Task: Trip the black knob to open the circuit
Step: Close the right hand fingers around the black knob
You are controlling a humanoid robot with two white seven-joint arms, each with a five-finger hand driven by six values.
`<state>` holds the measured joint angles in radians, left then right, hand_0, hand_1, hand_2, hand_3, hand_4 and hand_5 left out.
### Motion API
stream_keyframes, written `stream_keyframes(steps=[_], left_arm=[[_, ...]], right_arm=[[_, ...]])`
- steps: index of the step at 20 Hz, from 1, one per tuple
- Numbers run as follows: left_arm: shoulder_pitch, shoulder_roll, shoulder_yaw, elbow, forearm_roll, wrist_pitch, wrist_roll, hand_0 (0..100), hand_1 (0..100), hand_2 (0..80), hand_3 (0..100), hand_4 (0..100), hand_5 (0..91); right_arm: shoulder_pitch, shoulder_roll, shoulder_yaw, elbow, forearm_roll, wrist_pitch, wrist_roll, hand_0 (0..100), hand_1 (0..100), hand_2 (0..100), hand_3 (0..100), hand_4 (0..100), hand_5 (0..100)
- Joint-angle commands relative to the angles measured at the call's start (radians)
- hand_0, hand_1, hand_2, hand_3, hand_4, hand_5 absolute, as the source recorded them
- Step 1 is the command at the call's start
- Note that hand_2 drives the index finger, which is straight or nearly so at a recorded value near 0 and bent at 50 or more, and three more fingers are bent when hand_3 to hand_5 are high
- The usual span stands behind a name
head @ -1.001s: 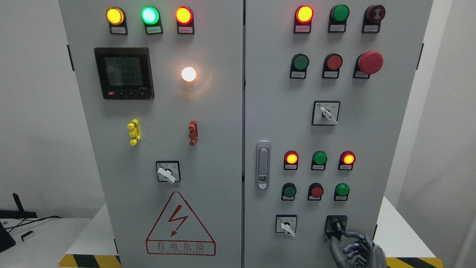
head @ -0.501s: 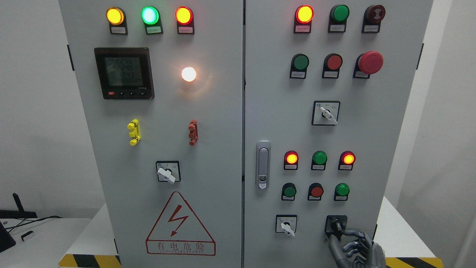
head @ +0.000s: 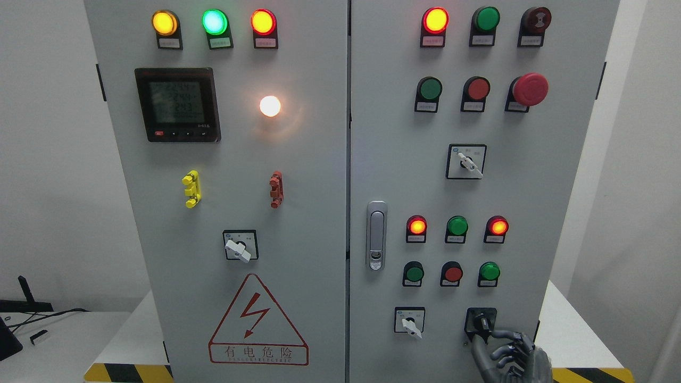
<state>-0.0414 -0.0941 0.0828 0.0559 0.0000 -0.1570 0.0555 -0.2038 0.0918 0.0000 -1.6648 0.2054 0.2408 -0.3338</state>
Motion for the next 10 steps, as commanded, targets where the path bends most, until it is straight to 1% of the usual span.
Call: stream_keyframes(steps=[1, 10], left_arm=[[0.0, 0.001, 0.0, -0.001, -0.031, 0.001, 0.0, 12, 39, 0.0, 0, 0, 0.0], [0.0, -0.001, 0.0, 0.001, -0.031, 0.001, 0.0, 12, 39, 0.0, 0, 0, 0.0]], right_arm=[[-0.002, 0.0, -0.008, 0.005, 0.0, 0.0, -0.001, 26, 73, 48, 80, 85, 98], [-0.009, 0.0, -0.005, 0.007, 0.0, 0.006, -0.001, 28, 73, 48, 80, 86, 98]])
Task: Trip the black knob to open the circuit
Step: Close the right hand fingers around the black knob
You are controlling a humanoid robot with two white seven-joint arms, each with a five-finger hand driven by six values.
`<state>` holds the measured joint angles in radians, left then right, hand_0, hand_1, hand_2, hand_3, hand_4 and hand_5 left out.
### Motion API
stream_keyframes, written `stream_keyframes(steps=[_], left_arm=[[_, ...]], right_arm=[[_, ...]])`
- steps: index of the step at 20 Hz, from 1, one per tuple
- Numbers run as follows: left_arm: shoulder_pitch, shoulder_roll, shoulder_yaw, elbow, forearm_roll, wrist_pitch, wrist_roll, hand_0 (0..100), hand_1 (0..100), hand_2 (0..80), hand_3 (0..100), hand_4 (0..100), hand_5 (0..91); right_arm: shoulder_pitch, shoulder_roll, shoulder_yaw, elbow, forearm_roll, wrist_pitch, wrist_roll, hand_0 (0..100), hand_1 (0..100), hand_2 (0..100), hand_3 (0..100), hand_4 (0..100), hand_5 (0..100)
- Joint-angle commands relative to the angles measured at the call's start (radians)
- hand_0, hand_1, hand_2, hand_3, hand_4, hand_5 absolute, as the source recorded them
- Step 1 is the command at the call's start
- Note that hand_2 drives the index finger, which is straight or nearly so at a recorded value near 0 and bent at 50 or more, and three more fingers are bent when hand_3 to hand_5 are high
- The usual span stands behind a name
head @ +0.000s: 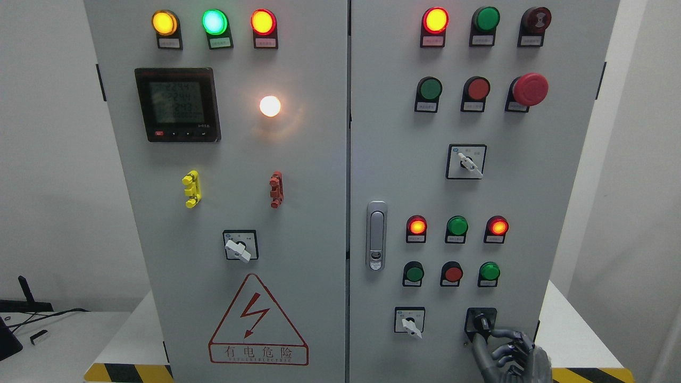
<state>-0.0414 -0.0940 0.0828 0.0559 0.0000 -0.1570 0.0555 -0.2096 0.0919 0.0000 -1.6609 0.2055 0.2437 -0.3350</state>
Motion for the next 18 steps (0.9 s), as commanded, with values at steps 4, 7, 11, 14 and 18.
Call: stream_keyframes(steps=[4, 7, 11, 14, 18], left_arm=[[0.0, -0.001, 0.0, -0.001, -0.031, 0.001, 0.0, 12, 39, 0.0, 0, 0, 0.0], [0.0, 0.0, 0.0, 0.001, -0.031, 0.001, 0.0, 12, 39, 0.0, 0, 0, 0.0], [0.0, -0.001, 0.0, -0.001, -0.031, 0.001, 0.0, 12, 39, 0.0, 0, 0, 0.0], [0.0, -0.001, 0.0, -0.001, -0.031, 0.001, 0.0, 12, 39, 0.0, 0, 0, 0.0], [0.0, 0.0, 0.0, 0.001, -0.031, 0.001, 0.0, 12, 39, 0.0, 0, 0, 0.0]], right_arm=[[-0.008, 0.0, -0.002, 0.003, 0.0, 0.005, 0.001, 28, 73, 49, 80, 86, 98], [-0.008, 0.0, 0.005, 0.004, 0.0, 0.006, 0.001, 28, 73, 49, 81, 86, 98], [-0.008, 0.002, 0.006, 0.004, 0.0, 0.017, 0.001, 29, 72, 50, 81, 86, 98], [-0.008, 0.002, 0.012, 0.004, -0.001, 0.02, 0.001, 29, 71, 51, 82, 86, 98], [-0.008, 0.0, 0.012, 0.004, -0.003, 0.022, 0.001, 29, 71, 51, 82, 87, 98]])
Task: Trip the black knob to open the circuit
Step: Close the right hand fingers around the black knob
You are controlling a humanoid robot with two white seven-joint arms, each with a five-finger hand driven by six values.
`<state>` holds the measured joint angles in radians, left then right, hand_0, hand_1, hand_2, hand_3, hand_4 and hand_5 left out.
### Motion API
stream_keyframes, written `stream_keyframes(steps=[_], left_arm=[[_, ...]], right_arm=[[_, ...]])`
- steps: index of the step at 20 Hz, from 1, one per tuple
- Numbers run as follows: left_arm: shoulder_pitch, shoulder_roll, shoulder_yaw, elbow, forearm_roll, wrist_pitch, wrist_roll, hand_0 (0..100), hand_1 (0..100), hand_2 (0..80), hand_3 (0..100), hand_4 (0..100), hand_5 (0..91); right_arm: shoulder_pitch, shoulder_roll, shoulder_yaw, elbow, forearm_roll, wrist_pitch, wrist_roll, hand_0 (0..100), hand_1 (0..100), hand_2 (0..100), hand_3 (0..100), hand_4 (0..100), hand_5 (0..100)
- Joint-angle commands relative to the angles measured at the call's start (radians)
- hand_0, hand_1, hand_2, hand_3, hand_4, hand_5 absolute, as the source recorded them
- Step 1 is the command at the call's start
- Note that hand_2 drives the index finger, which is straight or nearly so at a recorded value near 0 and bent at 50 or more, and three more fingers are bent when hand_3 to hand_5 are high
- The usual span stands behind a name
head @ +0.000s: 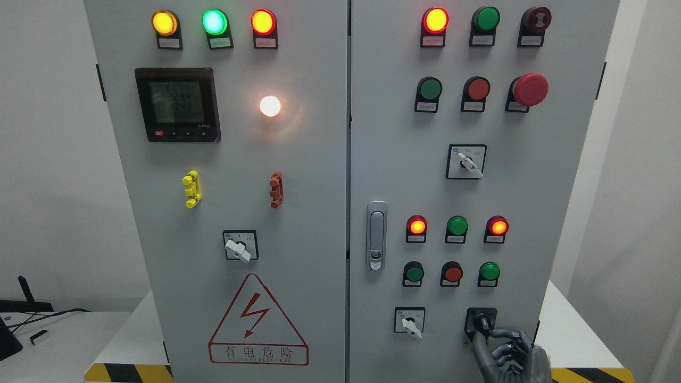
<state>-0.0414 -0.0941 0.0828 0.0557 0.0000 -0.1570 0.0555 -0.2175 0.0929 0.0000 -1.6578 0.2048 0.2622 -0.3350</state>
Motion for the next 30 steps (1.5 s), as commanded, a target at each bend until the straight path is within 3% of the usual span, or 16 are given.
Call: stream_keyframes(steps=[1, 30], left_arm=[[0.0, -0.001, 0.0, 0.001, -0.031, 0.0, 0.0, 12, 39, 0.0, 0, 0, 0.0], [0.0, -0.001, 0.0, 0.0, -0.031, 0.0, 0.0, 12, 39, 0.0, 0, 0, 0.0]], right_arm=[[0.0, 0.001, 0.012, 0.001, -0.002, 0.003, 0.001, 30, 71, 51, 83, 87, 98], [-0.014, 0.008, 0.023, 0.0, -0.008, 0.017, 0.002, 31, 67, 55, 86, 88, 99]])
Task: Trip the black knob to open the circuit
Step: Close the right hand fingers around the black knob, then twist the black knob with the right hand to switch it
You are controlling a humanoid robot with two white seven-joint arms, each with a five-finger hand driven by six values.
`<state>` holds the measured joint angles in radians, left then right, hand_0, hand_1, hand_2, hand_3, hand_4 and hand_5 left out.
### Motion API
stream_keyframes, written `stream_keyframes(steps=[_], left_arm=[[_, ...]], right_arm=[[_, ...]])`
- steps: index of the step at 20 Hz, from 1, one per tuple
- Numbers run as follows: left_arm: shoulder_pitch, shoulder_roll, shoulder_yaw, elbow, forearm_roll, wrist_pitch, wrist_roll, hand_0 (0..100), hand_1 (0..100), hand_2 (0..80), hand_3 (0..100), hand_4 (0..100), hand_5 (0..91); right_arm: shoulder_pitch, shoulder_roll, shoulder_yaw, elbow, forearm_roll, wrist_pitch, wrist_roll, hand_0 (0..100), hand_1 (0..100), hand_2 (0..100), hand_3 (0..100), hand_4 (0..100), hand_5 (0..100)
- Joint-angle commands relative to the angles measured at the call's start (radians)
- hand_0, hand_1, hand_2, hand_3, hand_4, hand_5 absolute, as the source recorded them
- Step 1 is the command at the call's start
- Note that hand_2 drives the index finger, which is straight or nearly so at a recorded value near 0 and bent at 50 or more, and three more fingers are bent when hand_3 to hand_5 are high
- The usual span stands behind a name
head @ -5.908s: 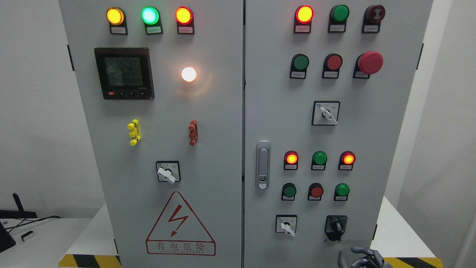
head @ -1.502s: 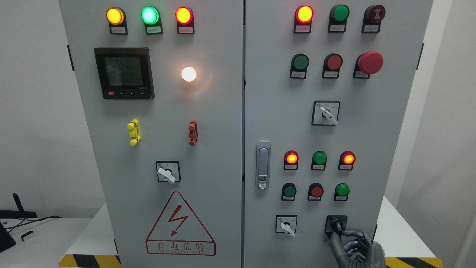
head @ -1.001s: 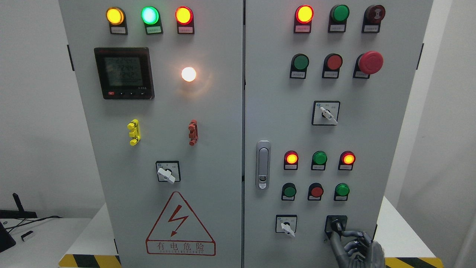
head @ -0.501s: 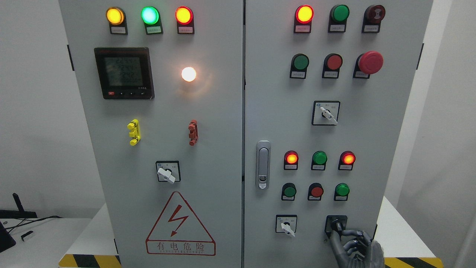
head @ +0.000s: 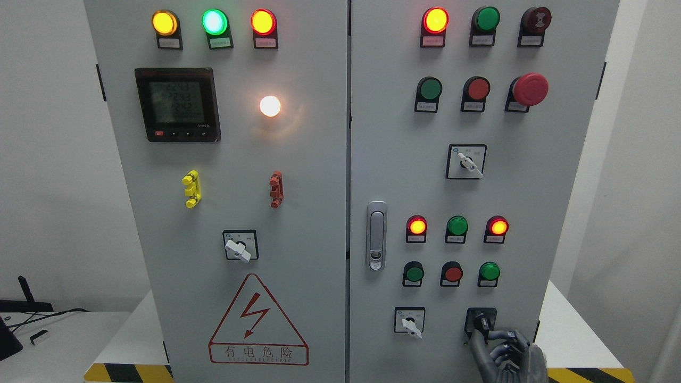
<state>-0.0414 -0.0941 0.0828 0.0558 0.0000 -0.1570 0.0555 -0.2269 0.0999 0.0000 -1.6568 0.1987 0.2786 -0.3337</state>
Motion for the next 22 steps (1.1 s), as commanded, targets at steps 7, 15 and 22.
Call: stream_keyframes(steps=[7, 15, 22], left_arm=[[0.0, 0.001, 0.0, 0.001, -0.031, 0.001, 0.0, 12, 39, 0.0, 0, 0, 0.0], [0.0, 0.001, 0.0, -0.001, -0.031, 0.001, 0.0, 12, 39, 0.0, 0, 0, 0.0], [0.0, -0.001, 0.0, -0.001, -0.031, 0.001, 0.0, 12, 39, 0.0, 0, 0, 0.0]], right_arm=[[-0.008, 0.006, 0.025, -0.001, -0.005, 0.002, 0.001, 31, 67, 56, 86, 89, 99], [-0.008, 0.006, 0.026, -0.001, -0.007, 0.013, 0.001, 31, 66, 58, 88, 89, 99], [-0.008, 0.006, 0.026, -0.001, -0.007, 0.013, 0.002, 31, 65, 60, 89, 90, 99]])
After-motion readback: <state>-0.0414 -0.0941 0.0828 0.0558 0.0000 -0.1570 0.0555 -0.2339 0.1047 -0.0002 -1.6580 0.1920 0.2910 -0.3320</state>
